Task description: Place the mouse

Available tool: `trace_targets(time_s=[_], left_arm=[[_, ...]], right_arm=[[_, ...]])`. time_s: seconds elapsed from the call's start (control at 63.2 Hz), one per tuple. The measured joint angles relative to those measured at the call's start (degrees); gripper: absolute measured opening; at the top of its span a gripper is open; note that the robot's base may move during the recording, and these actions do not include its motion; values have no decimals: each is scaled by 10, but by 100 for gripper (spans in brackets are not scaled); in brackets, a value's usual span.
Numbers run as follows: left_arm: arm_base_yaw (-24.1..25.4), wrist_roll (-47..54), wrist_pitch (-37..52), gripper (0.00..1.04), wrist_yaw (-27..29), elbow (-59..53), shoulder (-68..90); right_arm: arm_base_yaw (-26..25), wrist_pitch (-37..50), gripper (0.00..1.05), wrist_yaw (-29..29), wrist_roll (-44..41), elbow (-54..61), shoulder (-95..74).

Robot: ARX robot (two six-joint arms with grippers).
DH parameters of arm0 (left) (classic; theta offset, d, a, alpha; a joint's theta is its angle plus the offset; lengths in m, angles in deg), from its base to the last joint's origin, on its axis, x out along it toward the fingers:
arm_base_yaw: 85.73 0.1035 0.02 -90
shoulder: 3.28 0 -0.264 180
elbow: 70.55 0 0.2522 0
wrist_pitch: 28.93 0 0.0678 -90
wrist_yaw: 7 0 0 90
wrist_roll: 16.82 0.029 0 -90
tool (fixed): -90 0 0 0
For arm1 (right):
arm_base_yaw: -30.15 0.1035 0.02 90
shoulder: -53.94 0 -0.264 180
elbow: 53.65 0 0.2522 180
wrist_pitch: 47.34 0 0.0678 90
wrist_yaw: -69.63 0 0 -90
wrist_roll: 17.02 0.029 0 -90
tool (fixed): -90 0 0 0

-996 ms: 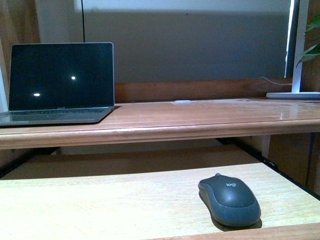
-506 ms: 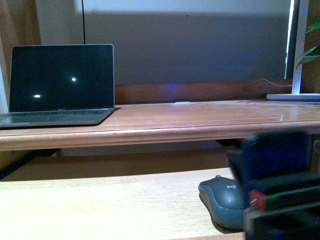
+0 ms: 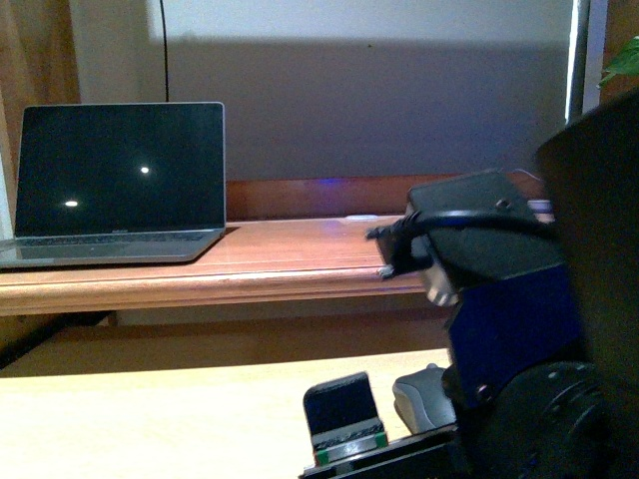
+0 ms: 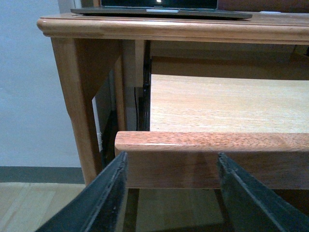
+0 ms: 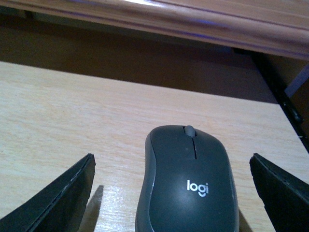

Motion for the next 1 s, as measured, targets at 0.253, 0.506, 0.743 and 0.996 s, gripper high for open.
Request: trace_targets(time_s=[0.253, 0.506, 0.743, 0.996], left_arm=[[0, 0, 0, 97, 0, 0, 0], [0, 0, 0, 97, 0, 0, 0], [0, 0, 0, 97, 0, 0, 0], [0, 0, 0, 97, 0, 0, 0]], right_arm=[[-19, -30, 97, -4, 21, -37, -28], [-47, -120, 97, -42, 82, -70, -36], [-60, -156, 97, -65, 86, -84, -34], [-68, -161, 70, -73, 63, -86, -28]])
